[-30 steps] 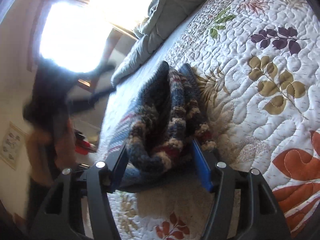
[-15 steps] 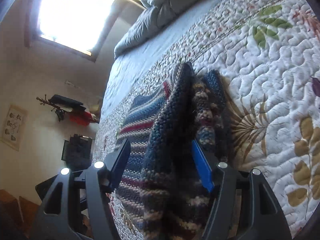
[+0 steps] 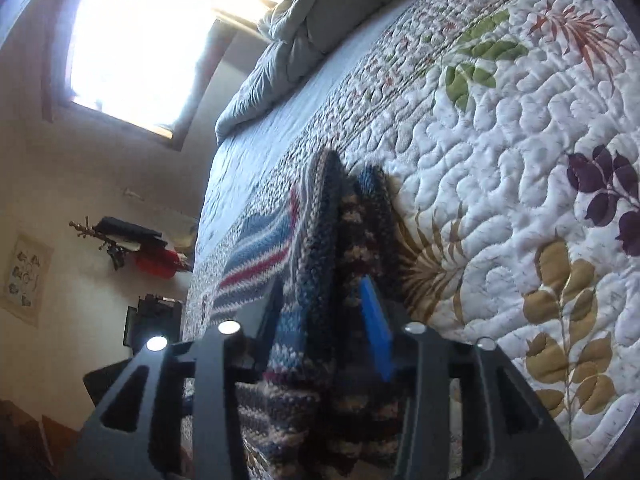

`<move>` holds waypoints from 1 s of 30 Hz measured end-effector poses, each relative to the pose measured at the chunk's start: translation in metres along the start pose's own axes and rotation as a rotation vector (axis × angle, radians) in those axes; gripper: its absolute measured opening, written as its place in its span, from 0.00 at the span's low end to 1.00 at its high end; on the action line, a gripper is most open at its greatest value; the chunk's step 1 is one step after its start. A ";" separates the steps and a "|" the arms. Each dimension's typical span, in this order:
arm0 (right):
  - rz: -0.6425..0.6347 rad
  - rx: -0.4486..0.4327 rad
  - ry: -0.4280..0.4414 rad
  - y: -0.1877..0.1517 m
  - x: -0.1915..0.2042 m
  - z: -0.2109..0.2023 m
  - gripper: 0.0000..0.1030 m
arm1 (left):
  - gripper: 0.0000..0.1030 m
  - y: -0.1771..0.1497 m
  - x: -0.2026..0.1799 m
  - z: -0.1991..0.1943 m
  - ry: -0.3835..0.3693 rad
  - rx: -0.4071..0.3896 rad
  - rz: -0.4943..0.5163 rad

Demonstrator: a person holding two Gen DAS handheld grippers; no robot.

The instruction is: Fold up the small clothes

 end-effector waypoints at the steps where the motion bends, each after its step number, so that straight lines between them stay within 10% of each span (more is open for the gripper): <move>1: 0.001 0.021 0.001 0.004 0.000 0.006 0.49 | 0.79 -0.002 0.002 0.000 -0.009 0.000 -0.011; 8: -0.062 0.121 -0.077 0.007 0.009 0.039 0.48 | 0.79 -0.007 0.005 0.005 -0.005 0.021 -0.010; 11: -0.133 0.113 -0.114 0.010 0.018 0.039 0.10 | 0.79 -0.004 0.002 0.007 -0.011 0.014 -0.016; 18: -0.141 0.019 -0.227 0.022 -0.007 0.022 0.06 | 0.79 0.000 0.004 0.011 -0.048 0.016 -0.025; 30: -0.030 0.010 -0.113 0.070 -0.007 0.036 0.60 | 0.79 0.010 0.004 -0.012 -0.102 -0.046 -0.029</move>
Point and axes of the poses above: each gripper's, at about its wrist camera, not at the fingertips, and z roughly the way its jaws point, x to its left, y to its top, the point moved 8 cm from there along z, roughly the way its jaws point, and after that the axes turned 8 degrees about x, right-handed, at the moved point
